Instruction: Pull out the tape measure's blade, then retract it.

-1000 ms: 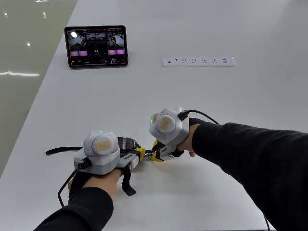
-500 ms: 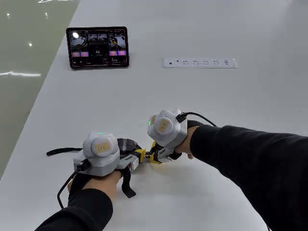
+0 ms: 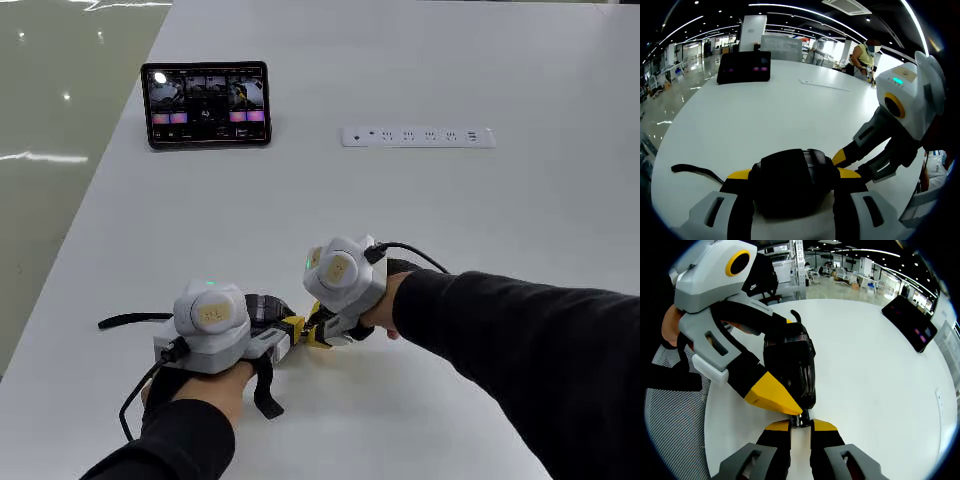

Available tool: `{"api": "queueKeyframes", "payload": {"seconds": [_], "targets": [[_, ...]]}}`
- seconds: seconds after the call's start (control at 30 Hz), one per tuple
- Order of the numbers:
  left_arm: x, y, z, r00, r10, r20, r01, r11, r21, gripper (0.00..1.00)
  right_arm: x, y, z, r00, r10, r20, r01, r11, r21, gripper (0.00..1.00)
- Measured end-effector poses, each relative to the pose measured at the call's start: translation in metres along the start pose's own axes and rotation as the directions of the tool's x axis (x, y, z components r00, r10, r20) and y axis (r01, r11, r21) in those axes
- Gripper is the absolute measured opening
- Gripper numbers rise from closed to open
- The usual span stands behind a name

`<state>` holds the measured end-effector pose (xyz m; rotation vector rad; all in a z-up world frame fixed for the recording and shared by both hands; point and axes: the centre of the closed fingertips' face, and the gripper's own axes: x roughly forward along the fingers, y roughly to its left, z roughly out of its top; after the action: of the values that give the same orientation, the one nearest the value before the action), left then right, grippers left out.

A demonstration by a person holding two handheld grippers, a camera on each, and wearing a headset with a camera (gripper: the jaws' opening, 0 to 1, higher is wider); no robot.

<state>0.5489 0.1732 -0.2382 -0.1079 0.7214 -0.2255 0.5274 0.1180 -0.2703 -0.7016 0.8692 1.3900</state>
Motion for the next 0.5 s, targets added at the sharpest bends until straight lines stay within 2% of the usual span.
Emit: {"api": "queueKeyframes", "payload": {"seconds": [0.4, 0.5], "targets": [[-0.001, -0.0008, -0.0008, 1.0, -0.002, 0.001, 0.002, 1.0, 0.0, 0.61, 0.0019, 0.0018, 0.0042, 0.9999, -0.008, 0.013, 0.008, 1.0, 0.01, 0.11], [-0.0003, -0.0005, -0.0007, 0.9999, -0.006, -0.009, 0.006, 1.0, 0.005, 0.61, 0.0024, 0.0024, 0.0047, 0.9997, -0.015, 0.018, 0.015, 1.0, -0.003, 0.11]]}}
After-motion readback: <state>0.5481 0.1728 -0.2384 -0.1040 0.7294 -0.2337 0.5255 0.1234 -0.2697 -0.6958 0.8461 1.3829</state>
